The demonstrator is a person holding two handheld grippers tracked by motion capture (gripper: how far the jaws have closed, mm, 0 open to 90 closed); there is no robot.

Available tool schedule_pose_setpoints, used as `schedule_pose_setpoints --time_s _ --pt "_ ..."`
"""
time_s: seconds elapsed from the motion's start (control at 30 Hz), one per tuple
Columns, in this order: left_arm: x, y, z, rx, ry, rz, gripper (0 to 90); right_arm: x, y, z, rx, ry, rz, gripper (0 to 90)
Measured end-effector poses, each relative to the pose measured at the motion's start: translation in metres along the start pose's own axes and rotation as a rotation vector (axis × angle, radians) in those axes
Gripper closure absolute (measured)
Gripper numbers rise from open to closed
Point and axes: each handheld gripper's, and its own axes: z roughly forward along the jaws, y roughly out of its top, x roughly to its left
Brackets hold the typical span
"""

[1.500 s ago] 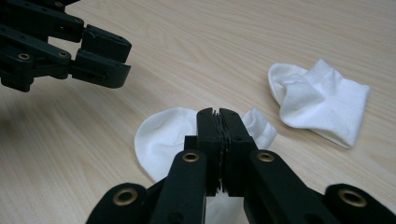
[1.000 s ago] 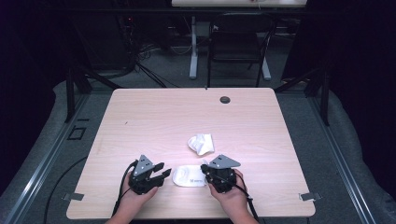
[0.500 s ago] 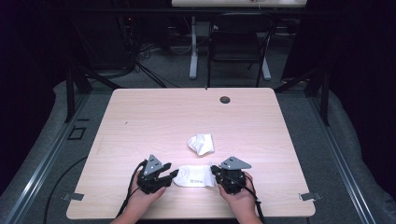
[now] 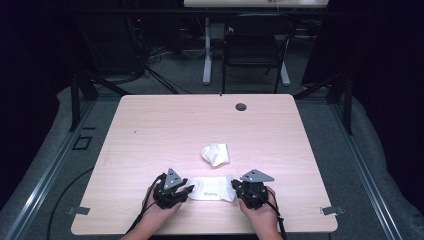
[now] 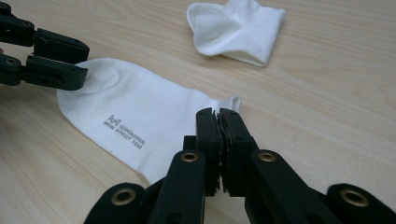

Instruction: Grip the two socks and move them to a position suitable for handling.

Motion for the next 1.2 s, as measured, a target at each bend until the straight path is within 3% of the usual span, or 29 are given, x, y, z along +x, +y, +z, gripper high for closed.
schedule_pose_setpoints --time_s 0.13,0.4,0.53,0.57,0.7,0.77,0.8,0.87,0.93,1.0,1.2 --pt "0.001 -0.002 0.003 0.017 -0.015 -0.015 67.5 -0.003 -0.002 0.000 0.026 -0.007 0.007 87.4" --pt "0.002 -0.003 0.003 0.030 -0.022 -0.007 82.1 -0.010 -0.006 0.001 0.076 -0.028 0.043 89.5" --pt "0.003 -0.003 0.002 0.035 -0.031 -0.004 86.5 -0.014 -0.006 -0.003 0.062 -0.029 0.057 83.3" --pt "0.003 -0.003 0.001 0.034 -0.032 -0.008 87.0 -0.013 -0.006 -0.004 0.033 -0.028 0.063 81.1" --pt "0.004 -0.003 0.000 0.039 -0.033 -0.004 87.8 -0.009 -0.004 -0.001 0.006 -0.011 0.028 72.2" --pt "0.004 -0.004 0.000 0.040 -0.033 -0.002 87.9 -0.008 -0.004 0.002 0.012 -0.008 0.020 72.0" --pt "0.004 -0.004 -0.001 0.039 -0.032 -0.004 87.9 -0.006 -0.005 0.010 0.044 -0.002 0.001 71.3" --pt "0.004 -0.005 -0.002 0.041 -0.034 -0.010 87.9 -0.006 -0.006 0.014 0.065 -0.007 -0.019 72.4" --pt "0.005 -0.007 -0.006 0.046 -0.034 -0.002 87.9 -0.005 -0.007 0.020 0.102 -0.008 -0.039 81.8" --pt "0.006 -0.008 -0.008 0.048 -0.035 -0.010 87.9 -0.004 -0.008 0.021 0.116 0.002 -0.035 85.7" --pt "0.006 -0.015 -0.018 0.061 -0.040 -0.029 87.9 0.003 -0.009 0.019 0.140 0.022 -0.053 87.2"
